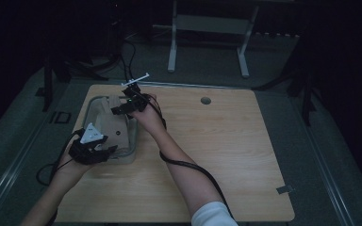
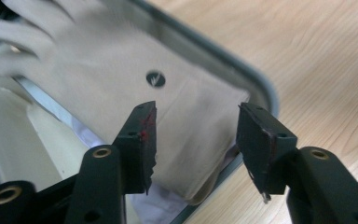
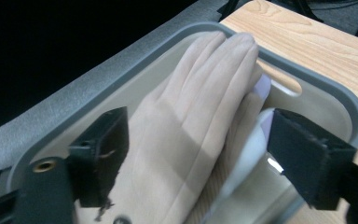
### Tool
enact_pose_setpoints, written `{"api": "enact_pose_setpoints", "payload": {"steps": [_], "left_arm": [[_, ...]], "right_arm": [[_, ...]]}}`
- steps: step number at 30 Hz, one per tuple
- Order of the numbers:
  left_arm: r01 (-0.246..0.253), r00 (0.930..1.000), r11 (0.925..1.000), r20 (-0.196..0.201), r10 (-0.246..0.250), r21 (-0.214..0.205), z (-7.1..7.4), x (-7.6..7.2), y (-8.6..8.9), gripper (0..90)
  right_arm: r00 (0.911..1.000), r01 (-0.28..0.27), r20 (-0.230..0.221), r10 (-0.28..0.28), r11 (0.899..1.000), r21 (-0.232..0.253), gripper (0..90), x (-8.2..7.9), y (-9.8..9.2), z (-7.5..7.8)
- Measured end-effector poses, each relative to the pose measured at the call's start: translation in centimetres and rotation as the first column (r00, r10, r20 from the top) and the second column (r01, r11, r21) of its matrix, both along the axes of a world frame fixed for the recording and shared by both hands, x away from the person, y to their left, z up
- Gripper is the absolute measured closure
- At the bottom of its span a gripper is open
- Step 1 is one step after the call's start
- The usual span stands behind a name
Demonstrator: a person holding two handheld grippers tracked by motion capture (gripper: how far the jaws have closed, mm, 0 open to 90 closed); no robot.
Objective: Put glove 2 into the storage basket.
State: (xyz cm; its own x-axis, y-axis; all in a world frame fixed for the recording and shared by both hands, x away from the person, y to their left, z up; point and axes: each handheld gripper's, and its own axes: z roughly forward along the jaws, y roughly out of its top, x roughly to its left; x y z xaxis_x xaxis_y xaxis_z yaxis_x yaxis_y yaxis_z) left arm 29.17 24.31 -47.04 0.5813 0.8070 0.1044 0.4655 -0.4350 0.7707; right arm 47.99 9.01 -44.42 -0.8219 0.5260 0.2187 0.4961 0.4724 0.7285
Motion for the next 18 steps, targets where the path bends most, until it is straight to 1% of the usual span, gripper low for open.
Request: {"api": "enact_pose_setpoints", "payload": {"steps": [1, 2, 3, 4, 5, 6, 8, 9, 10, 12, 13, 16, 18], "left_arm": [[-0.009, 1.0000, 0.9999, -0.001, 0.009, -0.010, 0.2, -0.1, -0.2, 38.8], [-0.009, 1.0000, 0.9999, -0.001, 0.009, -0.010, 0.2, -0.1, -0.2, 36.3], [-0.006, 1.0000, 0.9997, -0.005, 0.006, -0.023, 0.3, -0.2, -0.2, 36.3], [0.007, 0.9998, 0.9983, -0.020, -0.008, -0.059, 0.2, -0.1, -0.6, 25.7], [0.019, 0.9994, 0.9973, -0.026, -0.021, -0.071, 0.1, -0.1, -0.8, 19.9], [0.028, 0.9993, 0.9966, -0.023, -0.030, -0.077, 0.0, -0.1, -1.0, 16.6], [0.029, 0.9994, 0.9965, -0.016, -0.031, -0.078, -0.2, -0.2, -1.4, 15.4], [0.037, 0.9991, 0.9955, -0.014, -0.039, -0.087, -0.4, -0.2, -1.7, 15.4], [0.050, 0.9984, 0.9941, -0.021, -0.052, -0.096, -0.6, -0.2, -2.1, 15.0], [0.059, 0.9979, 0.9927, -0.022, -0.062, -0.106, -0.8, -0.3, -2.7, 15.0], [0.066, 0.9973, 0.9920, -0.023, -0.069, -0.107, -0.9, -0.2, -3.0, 15.0], [0.078, 0.9964, 0.9911, -0.023, -0.081, -0.108, -1.0, -0.2, -3.6, 15.0], [0.089, 0.9953, 0.9882, -0.026, -0.093, -0.125, -1.1, -0.2, -4.0, 15.0]], "right_arm": [[1.0000, -0.003, 0.007, 0.003, 1.000, -0.002, 19.8, -0.2, -0.3, 0.0], [0.9998, -0.015, 0.010, 0.015, 1.000, -0.008, 18.4, -0.5, -0.7, -0.1], [0.9998, -0.015, 0.010, 0.015, 1.000, -0.008, 18.4, -0.5, -0.7, -0.1], [0.9996, -0.020, 0.018, 0.020, 1.000, -0.006, 17.9, -0.9, -1.3, -0.3], [0.9996, -0.021, 0.020, 0.021, 1.000, -0.006, 17.9, -1.1, -1.6, -0.4], [0.9995, -0.023, 0.022, 0.023, 1.000, -0.003, 17.8, -1.2, -1.9, -0.5], [0.9994, -0.023, 0.027, 0.023, 1.000, -0.002, 17.8, -1.4, -2.3, -0.6], [0.9993, -0.023, 0.031, 0.023, 1.000, -0.001, 17.8, -1.6, -2.6, -0.7], [0.9990, -0.029, 0.034, 0.029, 1.000, 0.000, 17.9, -2.0, -3.5, -0.7], [0.9986, -0.028, 0.045, 0.028, 1.000, -0.005, 17.8, -2.3, -4.2, -0.8], [0.9988, -0.026, 0.042, 0.026, 1.000, -0.002, 17.8, -2.5, -4.6, -0.9], [0.9984, -0.024, 0.051, 0.025, 1.000, -0.006, 17.8, -2.8, -5.7, -1.1], [0.9983, -0.021, 0.054, 0.021, 1.000, -0.003, 17.9, -3.1, -6.5, -1.2]]}}
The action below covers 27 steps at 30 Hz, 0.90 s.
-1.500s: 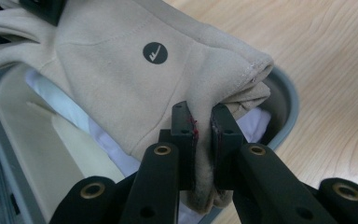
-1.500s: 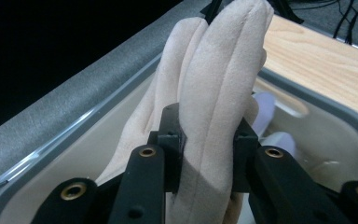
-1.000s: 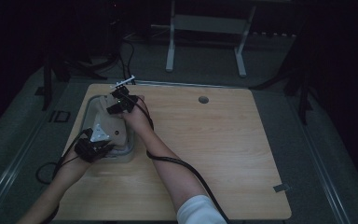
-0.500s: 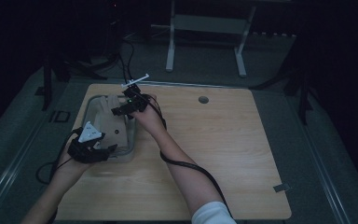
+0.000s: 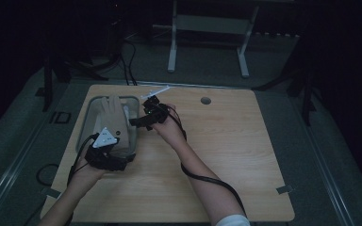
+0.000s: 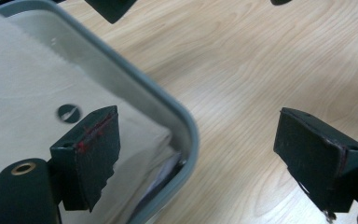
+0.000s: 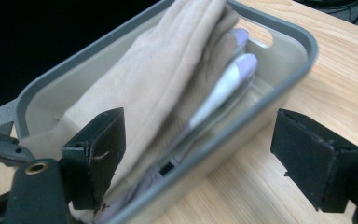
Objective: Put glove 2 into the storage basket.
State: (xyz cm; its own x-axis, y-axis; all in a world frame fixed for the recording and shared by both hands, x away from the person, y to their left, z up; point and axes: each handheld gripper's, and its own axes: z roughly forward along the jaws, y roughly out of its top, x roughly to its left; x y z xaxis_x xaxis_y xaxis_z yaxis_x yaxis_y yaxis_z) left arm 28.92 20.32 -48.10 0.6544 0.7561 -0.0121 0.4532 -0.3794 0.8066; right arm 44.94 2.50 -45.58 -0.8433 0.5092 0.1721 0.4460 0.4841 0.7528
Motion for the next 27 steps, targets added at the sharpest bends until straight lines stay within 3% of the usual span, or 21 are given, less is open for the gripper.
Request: {"api": "enact_pose_setpoints", "payload": {"steps": [12, 21, 27], "left_arm": [[0.081, 0.9967, 0.9959, -0.004, -0.081, -0.040, -0.5, -0.3, -2.9, 15.0], [0.127, 0.9918, 0.9900, -0.009, -0.127, -0.062, -1.2, -0.9, -4.6, 15.0], [0.156, 0.9871, 0.9857, -0.028, -0.158, -0.065, -2.5, -1.0, -5.8, 15.0]], "right_arm": [[1.0000, -0.003, 0.004, 0.003, 1.000, -0.024, 17.7, -1.7, -4.6, -1.3], [1.0000, 0.000, -0.004, 0.000, 1.000, -0.031, 17.6, -2.3, -6.8, -2.7], [1.0000, 0.005, -0.003, -0.005, 0.999, -0.038, 17.6, -3.0, -8.6, -4.2]]}}
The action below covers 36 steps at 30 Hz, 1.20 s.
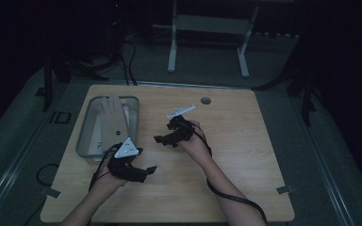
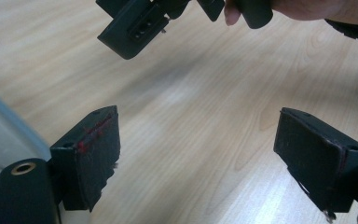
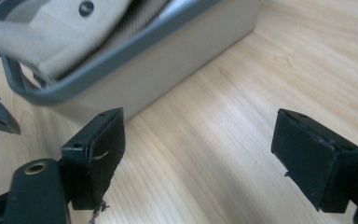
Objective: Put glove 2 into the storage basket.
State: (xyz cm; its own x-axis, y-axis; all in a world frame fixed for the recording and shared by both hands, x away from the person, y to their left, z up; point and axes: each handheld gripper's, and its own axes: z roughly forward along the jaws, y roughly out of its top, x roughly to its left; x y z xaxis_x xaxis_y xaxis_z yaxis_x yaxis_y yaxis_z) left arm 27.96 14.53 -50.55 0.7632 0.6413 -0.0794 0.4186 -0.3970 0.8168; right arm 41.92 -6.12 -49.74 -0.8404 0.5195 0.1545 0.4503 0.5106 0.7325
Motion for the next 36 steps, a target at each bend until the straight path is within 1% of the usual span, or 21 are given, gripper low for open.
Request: {"api": "enact_pose_setpoints", "payload": {"steps": [1, 2, 3, 4, 6, 9, 11, 13, 16, 19, 21, 23, 25, 27, 30, 31, 32, 33, 34, 36], "left_arm": [[0.000, 1.0000, 1.0000, 0.000, 0.000, 0.000, 0.0, 0.0, 0.0, 15.0], [0.015, 0.9999, 0.9998, 0.002, -0.015, -0.010, -0.6, 0.0, -0.5, 15.0], [0.015, 0.9999, 0.9998, 0.002, -0.015, -0.010, -0.6, 0.0, -0.5, 15.0], [0.031, 0.9995, 0.9991, 0.012, -0.030, -0.029, -1.0, 0.0, -0.9, 15.0], [0.044, 0.9990, 0.9984, 0.011, -0.044, -0.036, -1.4, -0.1, -1.4, 15.0], [0.073, 0.9973, 0.9970, 0.004, -0.073, -0.025, -2.2, 0.1, -2.2, 15.0], [0.093, 0.9956, 0.9956, 0.001, -0.093, 0.003, -2.8, 0.3, -2.7, 15.0], [0.102, 0.9948, 0.9946, -0.008, -0.102, 0.017, -3.2, 0.5, -3.1, 15.0], [0.108, 0.9939, 0.9940, -0.024, -0.108, 0.013, -3.7, 0.7, -3.5, 15.0], [0.111, 0.9935, 0.9938, -0.025, -0.111, 0.005, -4.0, 0.7, -3.7, 15.0], [0.127, 0.9914, 0.9919, -0.032, -0.127, 0.001, -4.3, 0.8, -4.1, 15.0], [0.136, 0.9901, 0.9907, -0.035, -0.136, -0.002, -4.5, 0.8, -4.4, 15.0], [0.144, 0.9889, 0.9896, -0.035, -0.144, -0.004, -4.7, 0.7, -4.7, 15.0], [0.157, 0.9870, 0.9875, -0.033, -0.157, -0.005, -4.8, 0.6, -5.1, 15.0], [0.175, 0.9842, 0.9845, -0.025, -0.175, -0.007, -5.0, 0.6, -5.4, 15.0], [0.178, 0.9837, 0.9840, -0.024, -0.178, -0.008, -5.0, 0.5, -5.5, 15.0], [0.178, 0.9837, 0.9840, -0.024, -0.178, -0.008, -5.0, 0.5, -5.5, 15.0], [0.182, 0.9831, 0.9833, -0.023, -0.182, -0.010, -5.0, 0.5, -5.6, 15.0], [0.182, 0.9830, 0.9832, -0.023, -0.182, -0.015, -5.0, 0.5, -5.6, 15.0], [0.185, 0.9824, 0.9825, -0.021, -0.186, -0.018, -5.0, 0.5, -5.6, 15.0]], "right_arm": [[1.0000, 0.001, -0.004, -0.001, 1.000, 0.002, 17.6, -0.1, -0.3, -0.3], [1.0000, 0.000, -0.001, 0.000, 1.000, -0.002, 17.6, -0.3, -0.9, -0.8], [1.0000, 0.000, -0.001, 0.000, 1.000, -0.002, 17.6, -0.3, -0.9, -0.8], [1.0000, -0.001, -0.009, 0.001, 1.000, 0.000, 17.6, -0.5, -1.5, -1.3], [1.0000, -0.005, -0.006, 0.005, 1.000, -0.003, 17.6, -0.7, -2.1, -1.7], [0.9999, -0.004, -0.014, 0.004, 1.000, -0.001, 17.3, -1.1, -3.1, -2.4], [0.9998, -0.001, -0.018, 0.001, 1.000, -0.005, 17.3, -1.3, -3.8, -2.8], [0.9998, -0.002, -0.019, 0.002, 1.000, -0.004, 17.3, -1.5, -4.4, -3.1], [0.9997, 0.003, -0.024, -0.003, 1.000, -0.005, 17.2, -1.8, -5.2, -3.5], [0.9998, 0.002, -0.020, -0.002, 1.000, -0.004, 17.2, -2.1, -5.8, -3.9], [0.9999, 0.001, -0.011, -0.001, 1.000, -0.011, 17.2, -2.5, -6.5, -4.4], [0.9999, 0.004, -0.015, -0.004, 1.000, -0.006, 17.2, -2.8, -7.0, -4.8], [1.0000, 0.002, -0.006, -0.002, 1.000, -0.003, 17.2, -3.0, -7.4, -5.1], [1.0000, -0.001, -0.005, 0.001, 1.000, 0.010, 17.2, -3.2, -7.8, -5.3], [0.9999, -0.005, 0.014, 0.004, 1.000, 0.020, 17.2, -3.5, -8.3, -5.4], [0.9999, -0.005, 0.013, 0.004, 1.000, 0.022, 17.2, -3.6, -8.4, -5.4], [0.9999, -0.005, 0.013, 0.004, 1.000, 0.022, 17.2, -3.6, -8.4, -5.4], [0.9998, -0.001, 0.018, 0.000, 1.000, 0.013, 17.2, -3.7, -8.6, -5.6], [0.9997, 0.002, 0.024, -0.002, 1.000, 0.012, 17.2, -3.7, -8.7, -5.6], [0.9997, 0.000, 0.024, -0.001, 1.000, 0.012, 17.2, -3.8, -8.8, -5.7]]}}
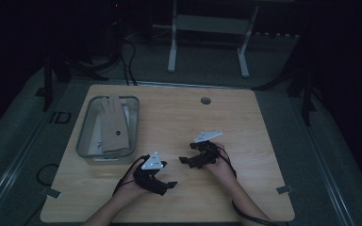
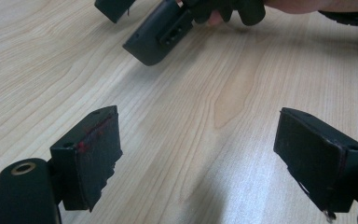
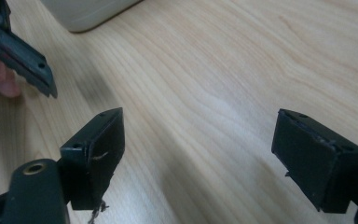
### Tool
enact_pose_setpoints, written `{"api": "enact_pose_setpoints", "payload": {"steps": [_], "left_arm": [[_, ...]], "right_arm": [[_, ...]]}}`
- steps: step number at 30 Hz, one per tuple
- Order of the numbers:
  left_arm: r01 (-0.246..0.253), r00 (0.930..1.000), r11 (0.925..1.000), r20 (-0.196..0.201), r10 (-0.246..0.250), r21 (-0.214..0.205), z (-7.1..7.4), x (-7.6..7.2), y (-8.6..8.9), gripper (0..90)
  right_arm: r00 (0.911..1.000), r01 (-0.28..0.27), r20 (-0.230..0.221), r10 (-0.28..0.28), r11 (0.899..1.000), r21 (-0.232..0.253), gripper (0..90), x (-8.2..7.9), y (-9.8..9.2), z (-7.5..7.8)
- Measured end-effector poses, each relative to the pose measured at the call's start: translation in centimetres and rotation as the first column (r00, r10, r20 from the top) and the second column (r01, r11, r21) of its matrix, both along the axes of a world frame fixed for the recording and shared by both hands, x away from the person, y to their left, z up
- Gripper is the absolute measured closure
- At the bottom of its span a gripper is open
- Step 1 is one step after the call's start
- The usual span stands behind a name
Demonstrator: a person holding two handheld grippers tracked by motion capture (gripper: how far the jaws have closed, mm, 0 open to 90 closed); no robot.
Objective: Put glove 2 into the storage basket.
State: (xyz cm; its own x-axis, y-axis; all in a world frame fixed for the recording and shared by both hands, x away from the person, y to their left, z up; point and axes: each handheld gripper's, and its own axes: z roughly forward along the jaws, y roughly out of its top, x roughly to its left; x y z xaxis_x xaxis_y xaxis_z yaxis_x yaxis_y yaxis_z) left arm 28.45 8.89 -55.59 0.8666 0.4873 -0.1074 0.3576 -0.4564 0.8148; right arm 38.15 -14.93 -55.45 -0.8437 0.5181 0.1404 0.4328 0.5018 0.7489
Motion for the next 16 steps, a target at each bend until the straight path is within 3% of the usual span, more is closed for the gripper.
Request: {"api": "enact_pose_setpoints", "payload": {"steps": [8, 16], "left_arm": [[0.018, 0.9998, 0.9998, -0.004, -0.018, -0.011, -0.4, -0.1, -0.3, 15.0], [0.023, 0.9997, 0.9995, -0.003, -0.023, -0.021, -0.3, -0.1, -0.2, 15.0]], "right_arm": [[0.9997, 0.004, -0.022, -0.005, 1.000, -0.011, 17.2, -0.4, -0.7, -1.1], [0.9998, 0.018, -0.011, -0.018, 1.000, 0.002, 17.1, -0.5, -1.2, -1.0]]}}
